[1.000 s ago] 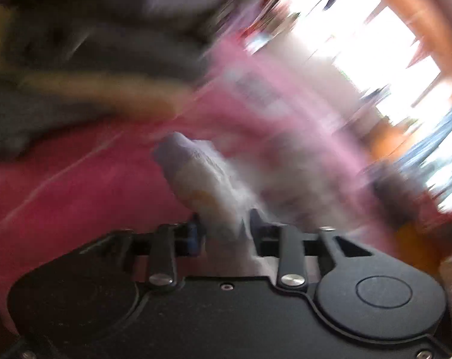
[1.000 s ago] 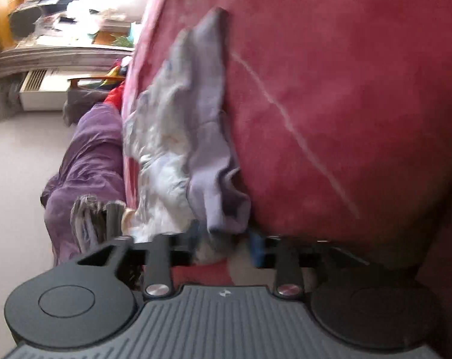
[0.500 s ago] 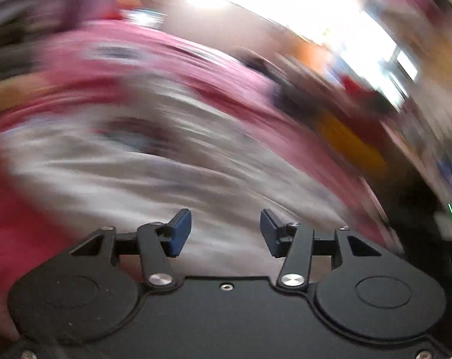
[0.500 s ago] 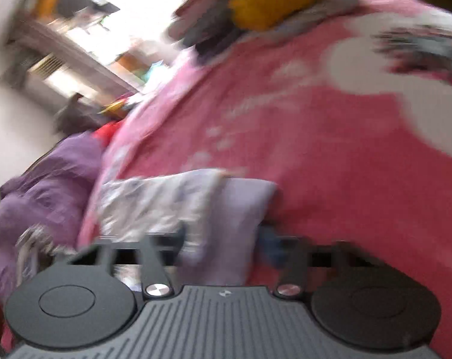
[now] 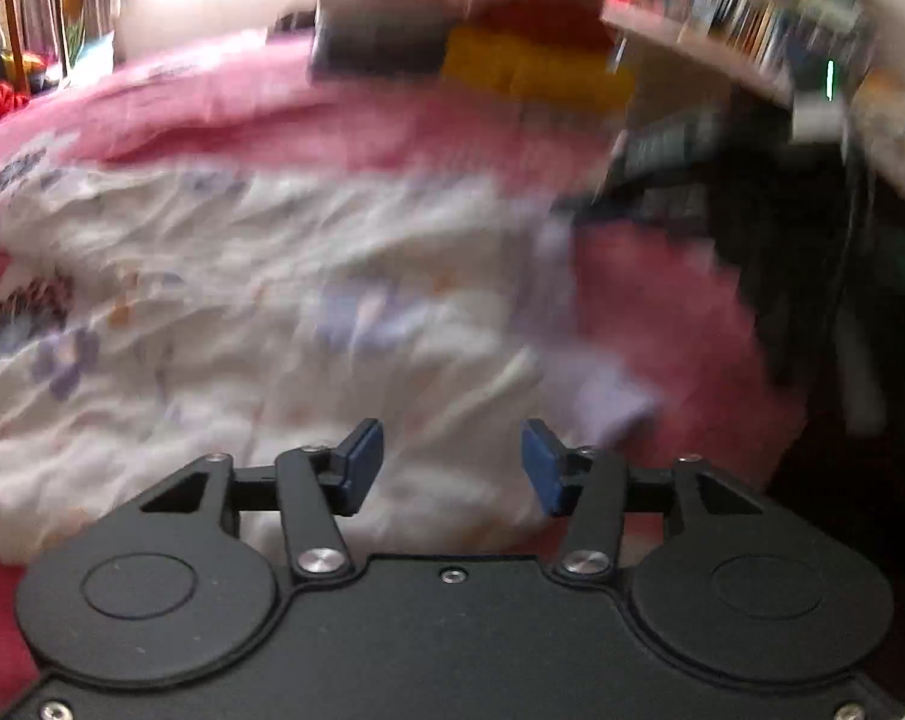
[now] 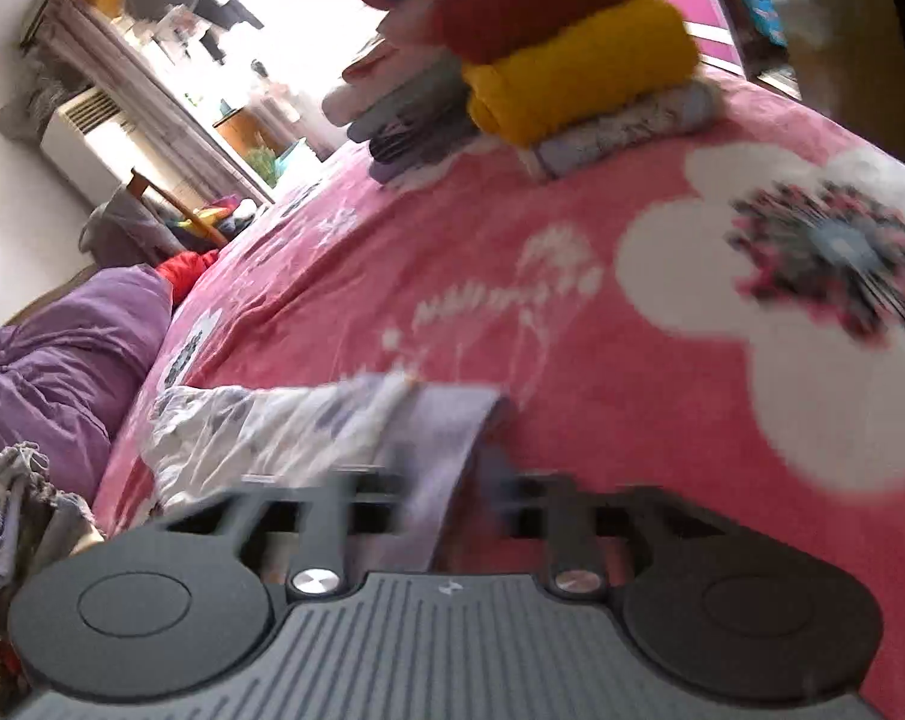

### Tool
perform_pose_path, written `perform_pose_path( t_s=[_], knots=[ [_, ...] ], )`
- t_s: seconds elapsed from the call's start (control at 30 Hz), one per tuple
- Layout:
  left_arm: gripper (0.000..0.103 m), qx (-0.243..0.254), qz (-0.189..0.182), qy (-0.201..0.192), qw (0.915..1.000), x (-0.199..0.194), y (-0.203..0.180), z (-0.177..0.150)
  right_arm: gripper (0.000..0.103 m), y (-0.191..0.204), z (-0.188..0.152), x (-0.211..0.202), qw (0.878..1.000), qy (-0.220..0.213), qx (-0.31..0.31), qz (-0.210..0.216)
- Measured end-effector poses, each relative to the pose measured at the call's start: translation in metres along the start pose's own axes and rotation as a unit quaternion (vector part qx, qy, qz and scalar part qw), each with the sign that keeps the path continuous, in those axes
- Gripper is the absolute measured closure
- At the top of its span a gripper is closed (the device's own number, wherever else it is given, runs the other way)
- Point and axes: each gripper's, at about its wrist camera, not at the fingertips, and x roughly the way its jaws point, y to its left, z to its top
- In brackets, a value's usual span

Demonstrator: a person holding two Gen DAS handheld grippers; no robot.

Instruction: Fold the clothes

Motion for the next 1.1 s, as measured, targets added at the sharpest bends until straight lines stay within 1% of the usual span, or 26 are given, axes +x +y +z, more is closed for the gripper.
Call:
perform_pose_path(
  t_s=[0.03,0.1,0.17,0.23,0.27,0.3,0.33,0.37,0.4,0.43,0.47,0.5,0.53,0.57,0.6,0.67,0.7,0.73,0.77,0.83,0.87,0.9,0.97,1.0,1.03,1.1],
  knots=[
    [0.050,-0.009,-0.006,0.006,0.9999,-0.001,0.000,-0.002,0.037,-0.002,-0.010,-0.007,1.000,-0.001,0.016,0.009],
    [0.050,-0.002,0.001,0.020,0.9998,0.001,-0.004,-0.005,0.037,-0.001,-0.032,-0.019,0.999,0.021,0.029,0.038],
    [0.050,0.004,0.011,0.028,0.9995,-0.004,-0.007,-0.010,0.037,0.005,-0.053,-0.032,0.997,0.049,0.020,0.054],
    [0.050,-0.023,0.012,0.030,0.9992,-0.010,0.000,-0.014,0.037,0.013,-0.069,-0.038,0.995,0.075,0.009,0.068],
    [0.050,-0.038,0.014,0.029,0.9988,-0.011,0.003,-0.018,0.040,0.018,-0.075,-0.037,0.994,0.080,-0.010,0.075],
    [0.050,-0.050,0.019,0.027,0.9982,-0.011,0.005,-0.020,0.054,0.024,-0.081,-0.036,0.993,0.077,-0.039,0.075],
    [0.050,-0.054,0.035,0.024,0.9976,-0.011,0.005,-0.020,0.071,0.029,-0.086,-0.033,0.992,0.082,-0.065,0.071],
    [0.050,-0.057,0.048,0.022,0.9970,-0.010,0.005,-0.020,0.089,0.032,-0.088,-0.030,0.990,0.100,-0.069,0.074],
    [0.050,-0.058,0.053,0.021,0.9967,-0.010,0.005,-0.019,0.090,0.033,-0.087,-0.033,0.988,0.112,-0.061,0.085],
    [0.050,-0.059,0.059,0.021,0.9963,-0.010,0.005,-0.019,0.091,0.039,-0.085,-0.045,0.988,0.107,-0.072,0.088],
    [0.050,-0.060,0.064,0.019,0.9959,-0.011,0.005,-0.019,0.092,0.044,-0.082,-0.059,0.988,0.092,-0.103,0.070],
    [0.049,-0.061,0.069,0.015,0.9956,-0.013,0.005,-0.021,0.092,0.047,-0.081,-0.072,0.987,0.073,-0.137,0.039],
    [0.048,-0.061,0.075,0.015,0.9952,-0.013,0.006,-0.022,0.091,0.047,-0.079,-0.081,0.985,0.066,-0.156,0.013],
    [0.048,-0.056,0.084,0.020,0.9947,-0.010,0.006,-0.023,0.087,0.042,-0.078,-0.085,0.985,0.078,-0.153,-0.003],
    [0.048,-0.044,0.097,0.030,0.9939,-0.003,0.006,-0.023,0.087,0.038,-0.077,-0.086,0.984,0.085,-0.155,-0.022],
    [0.048,-0.022,0.121,0.052,0.9910,0.007,0.005,-0.022,0.087,0.040,-0.082,-0.089,0.978,0.073,-0.186,-0.059],
    [0.048,-0.016,0.130,0.046,0.9902,0.005,0.003,-0.020,0.087,0.045,-0.085,-0.093,0.976,0.057,-0.203,-0.063],
    [0.048,-0.013,0.137,0.034,0.9898,0.001,0.000,-0.018,0.087,0.051,-0.088,-0.098,0.974,0.034,-0.217,-0.049],
    [0.048,-0.023,0.134,0.007,0.9906,-0.007,-0.002,-0.017,0.087,0.056,-0.091,-0.100,0.973,0.010,-0.230,-0.025],
    [0.048,-0.045,0.111,-0.036,0.9922,-0.011,-0.003,-0.016,0.087,0.069,-0.097,-0.099,0.964,-0.029,-0.264,0.026],
    [0.048,-0.052,0.102,-0.051,0.9921,-0.010,-0.003,-0.016,0.087,0.074,-0.100,-0.094,0.958,-0.028,-0.284,0.039],
    [0.048,-0.047,0.105,-0.047,0.9922,0.000,-0.002,-0.021,0.090,0.075,-0.105,-0.083,0.951,0.001,-0.307,0.033],
    [0.047,-0.020,0.109,-0.024,0.9935,0.019,-0.003,-0.035,0.089,0.069,-0.119,-0.055,0.935,0.112,-0.336,-0.015],
    [0.046,-0.008,0.111,-0.014,0.9936,0.025,-0.003,-0.041,0.089,0.065,-0.127,-0.060,0.930,0.111,-0.351,-0.015],
    [0.046,-0.015,0.111,-0.023,0.9934,0.020,-0.002,-0.043,0.089,0.064,-0.130,-0.070,0.927,0.105,-0.360,-0.018],
    [0.046,-0.028,0.111,-0.041,0.9925,0.010,0.001,-0.048,0.089,0.060,-0.132,-0.089,0.930,0.096,-0.353,-0.035]
  ],
)
